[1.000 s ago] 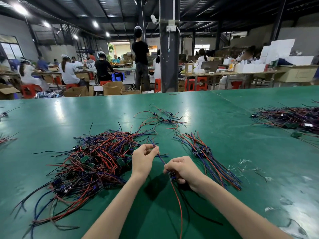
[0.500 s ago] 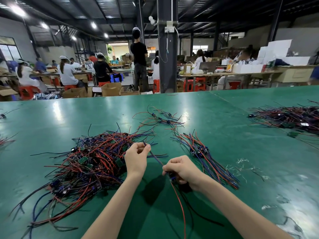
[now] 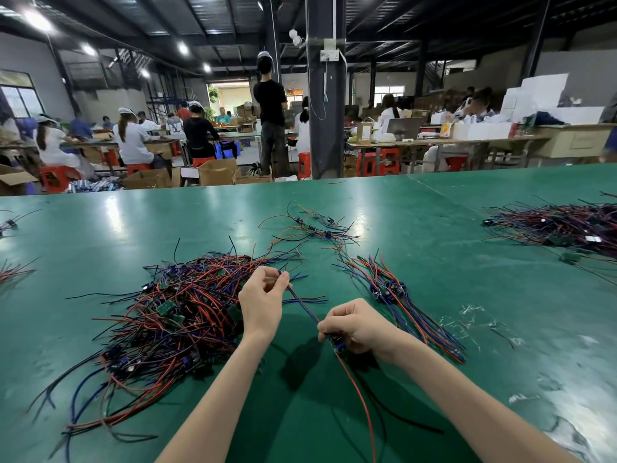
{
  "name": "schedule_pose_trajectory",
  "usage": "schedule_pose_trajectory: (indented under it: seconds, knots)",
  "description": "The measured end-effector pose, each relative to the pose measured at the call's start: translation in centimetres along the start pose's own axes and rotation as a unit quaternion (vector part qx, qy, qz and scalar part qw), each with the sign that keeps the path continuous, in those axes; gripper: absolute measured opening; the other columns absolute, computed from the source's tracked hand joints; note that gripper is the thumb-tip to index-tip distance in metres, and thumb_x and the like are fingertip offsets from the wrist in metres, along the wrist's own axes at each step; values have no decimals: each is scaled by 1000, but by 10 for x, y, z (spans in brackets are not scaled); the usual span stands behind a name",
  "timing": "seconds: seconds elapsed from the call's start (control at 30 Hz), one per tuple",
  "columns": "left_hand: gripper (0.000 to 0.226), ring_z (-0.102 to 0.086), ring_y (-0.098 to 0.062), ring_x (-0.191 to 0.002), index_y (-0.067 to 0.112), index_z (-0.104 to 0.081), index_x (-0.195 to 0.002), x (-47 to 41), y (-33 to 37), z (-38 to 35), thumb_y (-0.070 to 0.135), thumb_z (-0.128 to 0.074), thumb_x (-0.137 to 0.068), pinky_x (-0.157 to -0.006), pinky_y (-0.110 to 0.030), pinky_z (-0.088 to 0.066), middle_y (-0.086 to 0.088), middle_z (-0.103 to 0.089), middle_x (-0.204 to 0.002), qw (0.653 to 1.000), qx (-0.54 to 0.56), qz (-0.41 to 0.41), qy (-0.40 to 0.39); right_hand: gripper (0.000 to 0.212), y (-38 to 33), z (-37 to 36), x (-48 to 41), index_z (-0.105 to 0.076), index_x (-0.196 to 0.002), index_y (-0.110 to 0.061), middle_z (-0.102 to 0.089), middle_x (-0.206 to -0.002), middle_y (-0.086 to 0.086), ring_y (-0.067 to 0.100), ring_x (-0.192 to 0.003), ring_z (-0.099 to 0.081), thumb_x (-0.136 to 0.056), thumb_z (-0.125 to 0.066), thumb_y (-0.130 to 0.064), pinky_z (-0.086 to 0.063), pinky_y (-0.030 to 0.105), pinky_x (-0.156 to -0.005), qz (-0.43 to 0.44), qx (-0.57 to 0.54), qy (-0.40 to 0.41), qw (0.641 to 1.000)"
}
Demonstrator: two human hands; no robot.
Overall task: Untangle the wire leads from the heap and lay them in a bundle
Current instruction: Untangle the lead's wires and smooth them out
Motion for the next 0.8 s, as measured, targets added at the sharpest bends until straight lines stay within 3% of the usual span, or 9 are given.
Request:
schedule_pose_trajectory:
  seconds: [0.07, 0.13, 0.2, 0.27, 0.33, 0.47, 0.63, 0.8]
  knots:
    - [5, -65, -12, -77, 15, -63, -87, -2, -4, -1, 20, -65, -89, -73, -24, -49, -1, -71, -78, 998, 56, 31, -2, 23, 0, 4, 0, -66, -64, -8, -49, -44, -3, 5, -31, -22, -86, -62, -8, -14, 12, -35, 5, -5, 19, 1000]
    - [23, -65, -15, -86, 10, -62, -102, 0, -10, -6, 28, -64, -88, -73, -25, -50, -5, -70, -92, 987, 133, 91, -14, 19, -3, 13, -1, -68, -69, -8, -48, -42, -9, 5, -33, -23, -87, -63, -12, -14, 13, -35, 22, -19, 56, 998]
    - [35, -62, -12, -83, 6, -61, -105, 7, -11, -18, 35, -63, -85, -69, -21, -51, -4, -69, -95, 974, 166, 143, -51, 19, -6, 24, -3, -71, -70, -9, -50, -47, -6, 7, -37, -25, -86, -66, -15, -15, 14, -35, 42, -41, 108, 992]
    - [32, -60, -9, -72, 4, -64, -96, 20, -8, -39, 35, -61, -85, -65, -19, -52, -4, -71, -87, 960, 178, 173, -132, 19, -7, 35, -3, -72, -67, -13, -49, -54, 0, 10, -43, -28, -85, -68, -17, -18, 16, -37, 54, -51, 161, 984]
    - [29, -59, -8, -64, 5, -66, -89, 37, -2, -62, 33, -60, -85, -61, -17, -51, -5, -72, -81, 935, 184, 194, -231, 19, -11, 46, -1, -72, -66, -14, -50, -48, -8, 2, -40, -34, -85, -68, -16, -24, 11, -37, 73, -52, 204, 975]
    - [16, -65, -9, -68, 4, -66, -87, 66, 7, -90, 19, -60, -88, -66, -19, -53, -7, -70, -80, 895, 170, 195, -364, 18, -13, 61, 1, -72, -69, -16, -54, -42, -17, -8, -39, -47, -86, -66, -17, -31, 7, -42, 85, -61, 241, 965]
    - [6, -67, -8, -72, 5, -68, -85, 77, 7, -95, 7, -62, -87, -64, -17, -52, 0, -71, -74, 880, 190, 206, -384, 17, -6, 59, -2, -74, -75, -18, -49, -40, -18, -1, -38, -42, -87, -66, -27, -29, 11, -39, 61, -77, 220, 971]
    - [10, -54, -12, -65, 5, -70, -83, 67, 4, -85, 14, -68, -78, -57, -17, -45, -4, -71, -74, 882, 239, 248, -321, 25, -1, 46, -6, -68, -78, -15, -52, -53, -9, 3, -37, -33, -91, -60, -34, -23, 14, -34, 31, -140, 173, 974]
Point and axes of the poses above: each hand's wrist, its own x-axis away from the middle knuckle, its own z-axis out of the back of the hand, y = z × x, the point moved 9 cm from there along -x, towards the middle knuckle
